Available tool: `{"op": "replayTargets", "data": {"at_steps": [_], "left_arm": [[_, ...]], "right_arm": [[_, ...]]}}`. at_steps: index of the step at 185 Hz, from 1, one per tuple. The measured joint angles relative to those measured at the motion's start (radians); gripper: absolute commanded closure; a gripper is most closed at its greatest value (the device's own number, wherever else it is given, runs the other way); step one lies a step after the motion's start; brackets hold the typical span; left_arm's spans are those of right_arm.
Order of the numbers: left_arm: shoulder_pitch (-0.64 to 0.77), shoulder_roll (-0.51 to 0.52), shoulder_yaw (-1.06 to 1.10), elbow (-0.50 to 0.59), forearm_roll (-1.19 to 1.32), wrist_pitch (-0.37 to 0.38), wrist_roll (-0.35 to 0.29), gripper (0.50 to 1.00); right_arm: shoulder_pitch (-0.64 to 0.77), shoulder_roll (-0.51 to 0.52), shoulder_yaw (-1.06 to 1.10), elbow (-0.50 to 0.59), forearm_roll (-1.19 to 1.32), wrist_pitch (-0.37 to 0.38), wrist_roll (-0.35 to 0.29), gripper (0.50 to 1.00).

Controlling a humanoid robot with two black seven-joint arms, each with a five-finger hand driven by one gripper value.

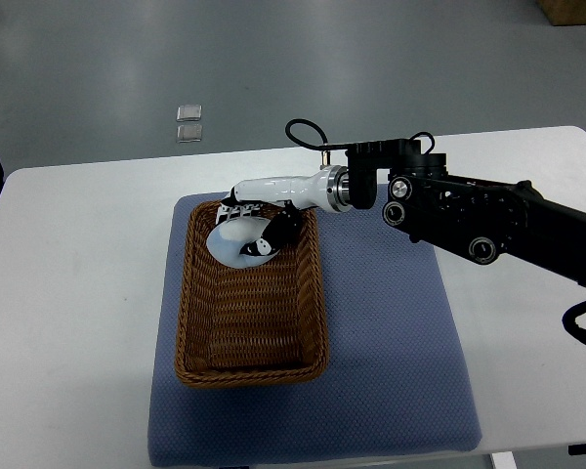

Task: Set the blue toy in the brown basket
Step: 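Lift the toy and carry it with the right hand over the basket, then lower the toy into the basket and open the right hand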

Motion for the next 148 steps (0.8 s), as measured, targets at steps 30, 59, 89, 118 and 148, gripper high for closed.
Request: {"op": "replayTargets", "data": {"at_steps": [30, 59, 89, 118, 148], "left_arm": [[0.000, 0.000, 0.000, 0.000, 0.000, 0.000, 0.000, 0.500], [0.000, 0.000, 0.000, 0.000, 0.000, 0.000, 0.000, 0.500], [0.000, 0.000, 0.000, 0.000, 0.000, 0.000, 0.000, 0.500], [0.000, 0.000, 0.000, 0.000, 0.000, 0.000, 0.000, 0.500], [0.000, 0.000, 0.000, 0.000, 0.000, 0.000, 0.000, 0.500]], "right_arm": [[-0.021, 0.018, -0.003, 0.000, -0.008, -0.010, 0.000, 0.744], [-0.030, 0.020, -0.004, -0.001, -0.010, -0.011, -0.001, 0.683], [-0.033, 0.019, -0.003, -0.001, -0.006, -0.010, -0.001, 0.652], [-0.033, 0.017, -0.001, -0.001, -0.001, -0.003, 0.000, 0.605], [-0.033, 0.011, 0.010, -0.001, 0.001, -0.007, 0.001, 0.599]]}}
